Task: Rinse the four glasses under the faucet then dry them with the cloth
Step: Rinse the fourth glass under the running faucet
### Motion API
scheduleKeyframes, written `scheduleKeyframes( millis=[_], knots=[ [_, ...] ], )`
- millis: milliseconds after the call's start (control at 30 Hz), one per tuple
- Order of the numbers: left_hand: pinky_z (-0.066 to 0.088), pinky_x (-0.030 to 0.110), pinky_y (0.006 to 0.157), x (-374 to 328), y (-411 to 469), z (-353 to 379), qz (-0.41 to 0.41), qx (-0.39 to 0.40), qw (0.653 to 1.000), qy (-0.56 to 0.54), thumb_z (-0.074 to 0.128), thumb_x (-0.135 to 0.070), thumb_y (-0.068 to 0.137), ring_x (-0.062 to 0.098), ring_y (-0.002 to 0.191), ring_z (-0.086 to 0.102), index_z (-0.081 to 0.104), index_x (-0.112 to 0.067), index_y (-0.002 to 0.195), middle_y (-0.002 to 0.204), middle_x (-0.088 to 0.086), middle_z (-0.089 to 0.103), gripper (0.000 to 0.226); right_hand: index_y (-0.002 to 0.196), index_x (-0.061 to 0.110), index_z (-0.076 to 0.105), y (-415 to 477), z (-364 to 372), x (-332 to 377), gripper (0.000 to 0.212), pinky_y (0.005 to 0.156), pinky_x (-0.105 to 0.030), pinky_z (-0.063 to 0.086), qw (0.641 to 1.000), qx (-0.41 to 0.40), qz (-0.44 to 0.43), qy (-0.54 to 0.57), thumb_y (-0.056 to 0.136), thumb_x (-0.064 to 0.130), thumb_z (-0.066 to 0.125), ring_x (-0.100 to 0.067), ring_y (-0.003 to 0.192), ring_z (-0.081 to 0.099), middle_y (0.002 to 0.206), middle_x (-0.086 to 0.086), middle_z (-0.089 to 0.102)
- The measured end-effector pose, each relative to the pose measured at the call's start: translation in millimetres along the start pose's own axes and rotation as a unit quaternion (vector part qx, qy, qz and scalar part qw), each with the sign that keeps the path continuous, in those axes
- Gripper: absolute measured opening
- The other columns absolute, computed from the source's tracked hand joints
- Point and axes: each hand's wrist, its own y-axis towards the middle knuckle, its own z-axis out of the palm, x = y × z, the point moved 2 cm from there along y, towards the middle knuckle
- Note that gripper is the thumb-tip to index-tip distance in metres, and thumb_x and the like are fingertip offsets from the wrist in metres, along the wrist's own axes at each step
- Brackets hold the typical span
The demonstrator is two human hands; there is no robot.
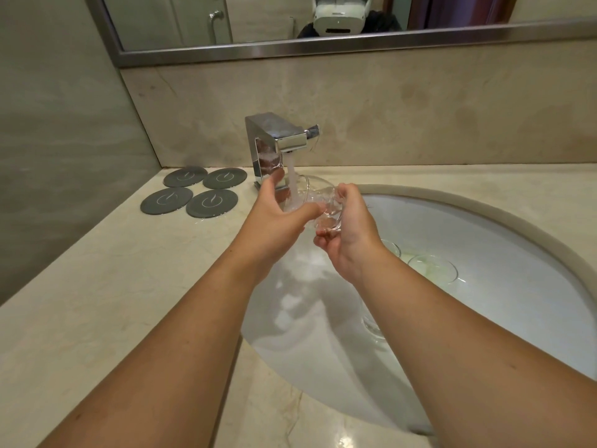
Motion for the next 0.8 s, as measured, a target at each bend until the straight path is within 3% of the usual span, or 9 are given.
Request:
scheduleKeyframes(
  millis=[133,267,367,433,533,633,733,800],
  knots=[
    [0.062,0.036,0.092,-0.8,-4.8,0.8,-0.020,0.006,1.000,0.023,0.087,-0.062,0.080,0.009,0.126,0.066,0.030,-0.031,0.163,0.150,-0.006,0.059,0.105,0.089,0.014,0.064,-0.6,-0.6,2.2,0.023,0.052,-0.031,0.038,0.999,-0.004,-0.028,-0.015,0.096,0.035,0.057,-0.017,0.050,0.043,0.073,-0.005,0.055],
    [0.062,0.025,0.080,-3.6,-7.0,0.9,-0.015,-0.010,0.999,0.040,0.081,-0.056,0.087,0.011,0.113,0.073,0.034,-0.025,0.161,0.139,-0.006,0.063,0.093,0.091,0.015,0.065,3.5,0.2,0.4,0.022,0.051,-0.029,0.040,0.999,0.008,-0.045,-0.025,0.094,0.035,0.056,-0.018,0.051,0.046,0.075,-0.005,0.058],
    [0.063,0.031,0.092,-4.2,-5.1,0.7,0.006,-0.014,0.999,0.037,0.085,-0.041,0.090,0.000,0.120,0.065,0.036,-0.026,0.161,0.149,-0.010,0.053,0.088,0.098,0.017,0.067,6.7,0.3,-2.0,0.029,0.049,-0.028,0.041,0.999,0.022,-0.034,-0.026,0.096,0.044,0.056,-0.020,0.059,0.052,0.088,-0.005,0.067],
    [0.060,0.040,0.103,-4.2,-4.1,0.1,0.018,-0.015,0.999,0.042,0.089,-0.044,0.085,0.005,0.130,0.060,0.036,-0.028,0.162,0.149,-0.011,0.051,0.094,0.109,0.018,0.069,8.0,-0.6,-3.8,0.042,0.050,-0.028,0.043,0.999,0.014,-0.008,-0.029,0.096,0.056,0.058,-0.020,0.060,0.055,0.098,-0.005,0.071],
    [0.056,0.046,0.109,-2.0,-3.1,-0.4,0.018,-0.017,0.998,0.052,0.089,-0.048,0.075,0.012,0.132,0.062,0.038,-0.033,0.159,0.138,-0.016,0.058,0.100,0.105,0.021,0.072,7.4,-1.1,-5.1,0.048,0.047,-0.026,0.039,0.999,0.020,0.020,-0.028,0.096,0.065,0.058,-0.013,0.046,0.046,0.081,0.000,0.066],
    [0.053,0.049,0.113,-0.4,-2.7,1.2,0.006,-0.006,0.999,0.052,0.086,-0.045,0.065,0.014,0.130,0.066,0.039,-0.034,0.158,0.139,-0.011,0.064,0.105,0.098,0.020,0.070,4.1,-0.9,-3.4,0.036,0.048,-0.026,0.037,1.000,0.011,0.005,-0.009,0.098,0.055,0.064,-0.012,0.042,0.041,0.072,0.000,0.063],
    [0.050,0.046,0.115,-2.9,-3.2,2.4,-0.009,0.018,0.999,0.048,0.084,-0.040,0.064,0.008,0.128,0.064,0.037,-0.034,0.159,0.134,-0.015,0.063,0.106,0.116,0.016,0.068,5.6,-2.7,-0.1,0.045,0.047,-0.026,0.038,0.997,-0.021,-0.053,-0.049,0.094,0.055,0.069,-0.014,0.049,0.045,0.087,-0.005,0.066],
    [0.050,0.038,0.114,-3.7,-3.8,2.1,-0.014,0.020,0.999,0.047,0.087,-0.032,0.076,0.001,0.123,0.063,0.031,-0.030,0.163,0.126,-0.022,0.059,0.104,0.122,0.023,0.063,6.3,-3.4,1.3,0.055,0.058,-0.029,0.046,0.987,-0.045,-0.110,-0.111,0.085,0.063,0.073,-0.019,0.070,0.057,0.108,-0.005,0.072]
  ],
)
